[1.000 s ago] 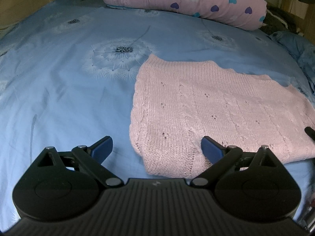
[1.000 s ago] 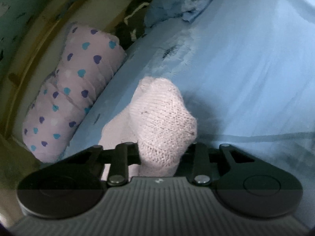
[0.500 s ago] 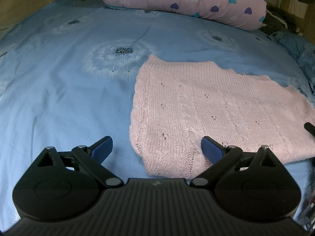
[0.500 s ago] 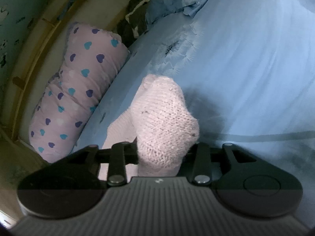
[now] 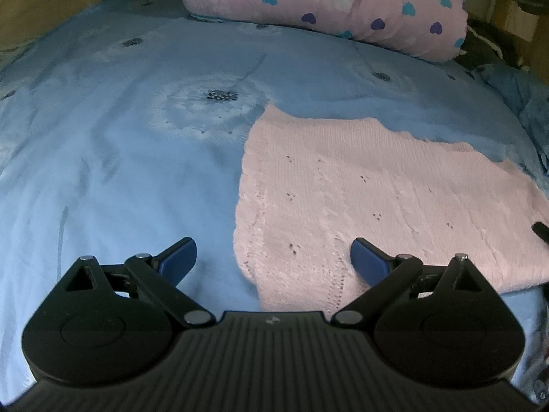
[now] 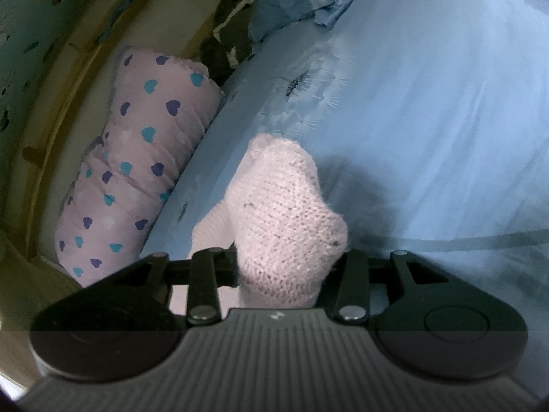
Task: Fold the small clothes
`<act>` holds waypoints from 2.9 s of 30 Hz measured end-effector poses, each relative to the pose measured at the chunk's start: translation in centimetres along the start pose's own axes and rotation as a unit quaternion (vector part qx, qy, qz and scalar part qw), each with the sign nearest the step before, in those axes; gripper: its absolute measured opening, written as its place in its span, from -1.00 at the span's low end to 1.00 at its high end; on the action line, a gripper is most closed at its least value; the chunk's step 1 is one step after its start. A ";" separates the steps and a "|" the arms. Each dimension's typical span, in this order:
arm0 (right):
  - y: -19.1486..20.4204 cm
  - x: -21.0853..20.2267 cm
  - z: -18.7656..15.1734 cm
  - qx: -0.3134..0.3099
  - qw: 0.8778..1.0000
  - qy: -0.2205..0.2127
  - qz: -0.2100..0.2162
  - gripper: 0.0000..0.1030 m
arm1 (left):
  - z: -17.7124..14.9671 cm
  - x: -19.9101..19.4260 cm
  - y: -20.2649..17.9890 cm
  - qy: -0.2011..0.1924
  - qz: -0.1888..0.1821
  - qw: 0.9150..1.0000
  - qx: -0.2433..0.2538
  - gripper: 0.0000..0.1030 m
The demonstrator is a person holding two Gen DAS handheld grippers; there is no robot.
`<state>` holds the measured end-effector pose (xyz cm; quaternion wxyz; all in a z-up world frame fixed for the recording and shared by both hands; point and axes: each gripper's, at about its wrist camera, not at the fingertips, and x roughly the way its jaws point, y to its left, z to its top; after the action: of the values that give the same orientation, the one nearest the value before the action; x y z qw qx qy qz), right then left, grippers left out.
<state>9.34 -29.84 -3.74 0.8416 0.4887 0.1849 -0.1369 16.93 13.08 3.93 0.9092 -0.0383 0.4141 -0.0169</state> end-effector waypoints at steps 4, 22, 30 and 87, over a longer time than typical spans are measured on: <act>-0.4 -0.5 -0.3 0.020 1.000 -0.008 0.004 -0.20 | 0.3 0.0 0.6 0.002 -0.001 1.000 -0.012 0.91; -0.1 -0.7 0.3 0.036 0.999 -0.004 -0.013 -0.14 | 0.8 -0.1 2.3 0.002 0.016 0.999 -0.042 0.91; 4.2 -1.4 -0.1 -0.100 0.995 -0.024 -0.018 -0.33 | 0.8 -0.3 2.5 0.000 0.013 0.999 -0.043 0.91; 19.1 -4.9 -19.1 -0.511 0.805 0.161 0.253 0.09 | 2.3 -5.1 7.0 -0.093 -0.029 0.987 -0.127 0.91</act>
<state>9.40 -3.62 4.56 0.9325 0.0319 0.2308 0.2759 15.34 20.48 8.67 0.9306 -0.1668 0.3257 0.0125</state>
